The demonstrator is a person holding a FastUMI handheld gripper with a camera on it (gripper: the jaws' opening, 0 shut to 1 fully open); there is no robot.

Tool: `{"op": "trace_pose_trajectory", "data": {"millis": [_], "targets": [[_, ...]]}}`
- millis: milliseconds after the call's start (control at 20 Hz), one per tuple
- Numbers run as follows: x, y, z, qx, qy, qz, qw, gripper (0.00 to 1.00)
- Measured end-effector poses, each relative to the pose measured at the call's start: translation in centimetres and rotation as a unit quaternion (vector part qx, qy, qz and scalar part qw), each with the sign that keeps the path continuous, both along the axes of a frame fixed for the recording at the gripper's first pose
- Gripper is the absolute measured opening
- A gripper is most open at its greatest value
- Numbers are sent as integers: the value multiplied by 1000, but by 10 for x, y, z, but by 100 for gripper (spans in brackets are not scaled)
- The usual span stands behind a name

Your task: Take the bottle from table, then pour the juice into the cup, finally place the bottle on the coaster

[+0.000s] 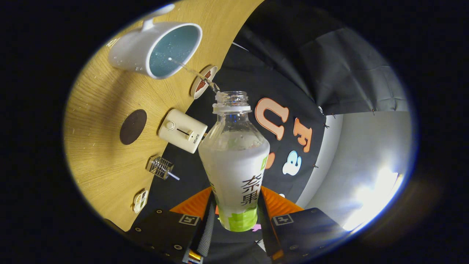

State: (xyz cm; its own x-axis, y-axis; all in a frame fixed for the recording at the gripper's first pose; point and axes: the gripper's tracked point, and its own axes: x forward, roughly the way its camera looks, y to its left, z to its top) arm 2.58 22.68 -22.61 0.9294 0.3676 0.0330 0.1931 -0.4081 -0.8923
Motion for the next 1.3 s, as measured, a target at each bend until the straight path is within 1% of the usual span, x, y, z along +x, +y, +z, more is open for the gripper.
{"op": "trace_pose_trajectory", "data": {"millis": [500,950,1300], "targets": [[-2,1,1,-11,-3,4,1000,58],[-6,4,-17,5,20,-1,1000,58],[-10,8,-41,22,56,-7,998,58]]}}
